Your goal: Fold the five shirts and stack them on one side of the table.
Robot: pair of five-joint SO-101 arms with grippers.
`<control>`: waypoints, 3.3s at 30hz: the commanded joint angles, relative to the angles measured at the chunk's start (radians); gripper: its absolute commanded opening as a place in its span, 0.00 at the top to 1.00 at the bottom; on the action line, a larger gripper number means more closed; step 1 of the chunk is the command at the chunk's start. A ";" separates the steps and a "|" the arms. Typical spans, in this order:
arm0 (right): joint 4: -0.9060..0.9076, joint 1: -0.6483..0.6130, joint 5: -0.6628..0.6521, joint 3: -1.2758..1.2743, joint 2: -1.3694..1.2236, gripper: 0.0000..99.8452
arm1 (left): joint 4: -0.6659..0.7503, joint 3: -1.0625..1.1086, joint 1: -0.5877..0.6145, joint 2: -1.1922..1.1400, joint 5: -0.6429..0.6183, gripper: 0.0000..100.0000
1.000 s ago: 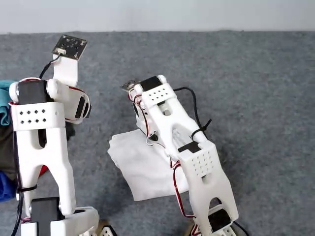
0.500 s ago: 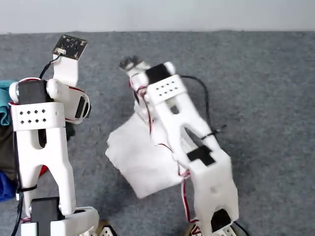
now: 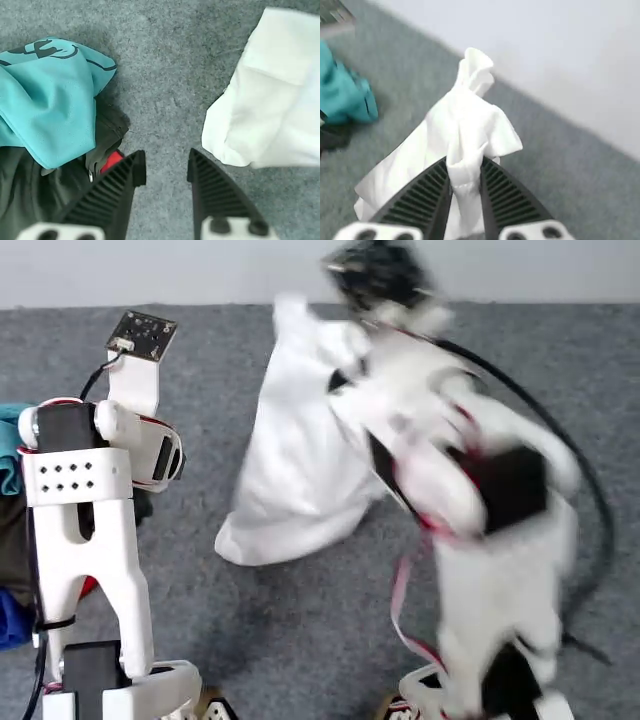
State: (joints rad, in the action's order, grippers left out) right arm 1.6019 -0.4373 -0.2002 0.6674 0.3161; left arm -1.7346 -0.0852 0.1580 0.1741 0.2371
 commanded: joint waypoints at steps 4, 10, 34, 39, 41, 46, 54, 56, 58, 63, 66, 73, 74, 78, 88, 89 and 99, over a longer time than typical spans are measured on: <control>-0.036 0.228 0.017 0.023 0.085 0.99 | -0.003 -0.002 -0.005 0.032 0.006 0.86; -0.027 0.306 0.081 0.021 0.001 0.99 | -0.003 -0.002 -0.006 0.032 0.006 0.86; -0.054 -0.090 0.026 0.404 -0.453 0.99 | 0.002 0.093 -0.006 0.040 0.011 0.86; -0.050 0.082 0.058 0.262 -0.679 0.99 | 0.000 0.094 -0.006 0.040 0.011 0.86; -0.047 0.143 0.058 0.239 -0.763 0.99 | -0.002 0.094 -0.006 0.040 0.011 0.86; -0.004 0.283 0.063 0.238 -0.877 0.99 | -0.002 0.094 -0.005 0.040 0.011 0.86; 0.197 0.417 0.003 0.176 -0.874 0.94 | 0.060 0.137 -0.005 0.031 0.012 0.85; 0.196 0.423 -0.026 0.112 -0.843 0.87 | 0.147 0.180 -0.006 0.031 0.012 0.85; 0.196 0.423 -0.046 0.035 -0.802 0.78 | 0.262 0.260 -0.014 0.029 0.012 0.82; 0.191 0.429 -0.075 -0.064 -0.720 0.65 | 0.624 0.526 -0.117 0.029 0.011 0.75; 0.191 0.430 -0.075 -0.077 -0.716 0.64 | 0.740 0.618 -0.201 0.029 0.006 0.75; 0.191 0.429 -0.069 -0.081 -0.716 0.64 | 0.856 0.714 -0.192 0.031 0.012 0.86; 0.191 0.429 -0.069 -0.081 -0.716 0.64 | 0.856 0.720 -0.190 0.031 0.012 0.87; 0.191 0.426 -0.068 -0.081 -0.716 0.64 | 0.856 0.727 -0.190 0.031 0.012 0.87; 0.191 0.424 -0.068 -0.081 -0.716 0.64 | 0.855 0.785 -0.190 0.029 0.072 0.82; 0.191 0.424 -0.068 -0.083 -0.716 0.64 | 0.855 0.796 -0.192 0.029 0.084 0.82; 0.191 0.427 -0.068 -0.083 -0.716 0.64 | 0.865 0.822 -0.192 0.032 0.092 0.82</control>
State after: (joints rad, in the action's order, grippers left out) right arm 1.7538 -0.0169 -0.2647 0.5815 -0.4695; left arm -0.8539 0.7434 -0.0353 0.1803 0.3168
